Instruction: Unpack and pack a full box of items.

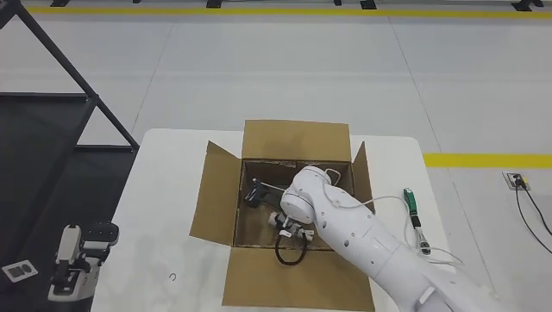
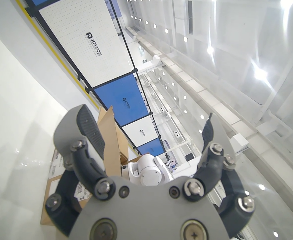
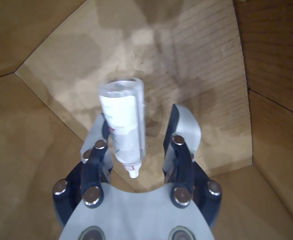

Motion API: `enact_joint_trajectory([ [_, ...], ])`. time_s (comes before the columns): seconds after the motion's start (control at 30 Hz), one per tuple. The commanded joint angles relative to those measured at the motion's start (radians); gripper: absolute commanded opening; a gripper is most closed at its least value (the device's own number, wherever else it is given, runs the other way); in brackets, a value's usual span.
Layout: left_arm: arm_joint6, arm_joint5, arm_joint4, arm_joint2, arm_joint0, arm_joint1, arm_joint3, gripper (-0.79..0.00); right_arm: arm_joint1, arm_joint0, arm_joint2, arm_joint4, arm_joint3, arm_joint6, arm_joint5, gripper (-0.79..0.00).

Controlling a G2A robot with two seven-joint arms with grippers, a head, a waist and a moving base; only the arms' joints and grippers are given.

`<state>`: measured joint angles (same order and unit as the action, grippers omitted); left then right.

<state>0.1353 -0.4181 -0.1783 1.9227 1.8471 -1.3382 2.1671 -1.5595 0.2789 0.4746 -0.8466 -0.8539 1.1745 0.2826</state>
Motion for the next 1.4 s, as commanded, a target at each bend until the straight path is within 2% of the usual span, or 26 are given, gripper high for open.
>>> enact_joint_trajectory([
  [0.0,-0.001,0.000,0.002,0.001,0.001,0.000,0.000,0.000,-0.001,0.001,0.002,-0.003,0.003,0.003,0.005,-0.551],
  [0.27,-0.005,-0.003,0.006,0.000,0.002,-0.002,0.002,0.000,-0.012,0.000,0.006,-0.012,0.033,0.026,0.016,-0.511],
  [0.63,-0.009,0.000,0.015,-0.004,-0.002,-0.005,0.004,0.000,-0.023,-0.010,0.021,-0.023,0.100,0.047,0.011,-0.523],
  [0.7,-0.010,0.000,0.016,-0.005,-0.003,-0.005,0.004,0.000,-0.026,-0.012,0.023,-0.026,0.112,0.050,0.010,-0.557],
  [0.8,-0.011,0.001,0.018,-0.007,-0.003,-0.006,0.004,0.000,-0.029,-0.015,0.028,-0.026,0.127,0.044,0.014,-0.785],
  [0.97,-0.012,0.004,0.022,-0.008,-0.004,-0.007,0.004,0.000,-0.027,-0.023,0.045,-0.034,0.116,0.028,0.020,-0.785],
  [1.2,-0.011,0.006,0.027,-0.018,-0.008,-0.008,0.006,0.000,0.013,-0.003,0.108,-0.061,-0.009,0.015,0.053,-0.785],
  [1.37,-0.007,0.012,0.033,-0.025,-0.012,-0.008,0.007,0.000,0.071,0.069,0.195,-0.112,-0.223,0.047,0.049,-0.785],
])
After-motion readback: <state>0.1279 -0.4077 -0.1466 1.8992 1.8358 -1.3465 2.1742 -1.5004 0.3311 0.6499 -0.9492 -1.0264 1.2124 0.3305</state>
